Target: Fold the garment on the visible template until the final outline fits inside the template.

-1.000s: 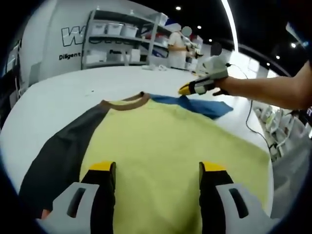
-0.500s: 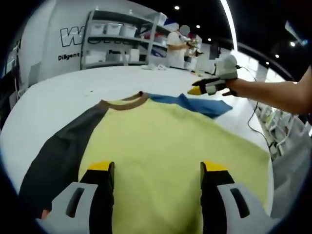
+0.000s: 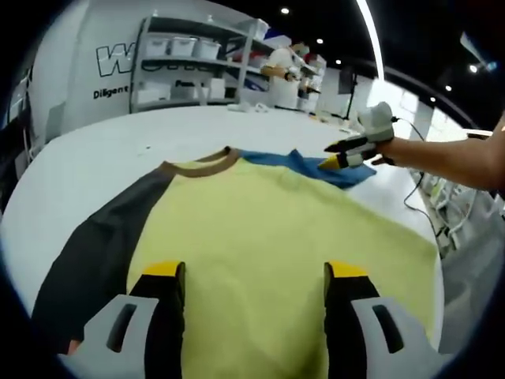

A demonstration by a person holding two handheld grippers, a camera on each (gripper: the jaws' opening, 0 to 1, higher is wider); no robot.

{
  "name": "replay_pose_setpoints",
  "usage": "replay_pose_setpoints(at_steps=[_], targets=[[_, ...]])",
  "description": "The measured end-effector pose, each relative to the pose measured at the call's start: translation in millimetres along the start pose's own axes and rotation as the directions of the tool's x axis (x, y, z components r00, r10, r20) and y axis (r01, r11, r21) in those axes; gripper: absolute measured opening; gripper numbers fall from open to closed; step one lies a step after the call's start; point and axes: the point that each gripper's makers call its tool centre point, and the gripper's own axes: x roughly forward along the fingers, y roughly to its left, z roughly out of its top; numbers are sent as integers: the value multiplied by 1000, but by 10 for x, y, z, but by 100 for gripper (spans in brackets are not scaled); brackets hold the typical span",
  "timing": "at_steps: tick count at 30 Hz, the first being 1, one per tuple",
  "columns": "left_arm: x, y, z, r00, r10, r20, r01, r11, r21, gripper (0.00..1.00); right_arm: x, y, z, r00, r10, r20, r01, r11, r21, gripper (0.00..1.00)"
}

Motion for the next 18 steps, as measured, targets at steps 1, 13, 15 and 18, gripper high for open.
replay_pose_setpoints(at_steps=[1,13,15,18], targets=[[0,1,0,1000,0,0,0,1000,1,66,-14,-53,-7,1000,-22,-11,22,999,-29,53],[-3,2,-13,1000,1,1,-1,1000,14,65,56,-350,6,996,-79,-32,75,991,-112,44],[-4,2,-16,1000,2,0,-2,1000,15,65,91,-392,1,996,-82,-35,78,992,-101,41],[-9,-4,-22,1000,1,-3,-1,1000,19,65,108,-486,-3,993,-110,-36,106,990,-91,41]])
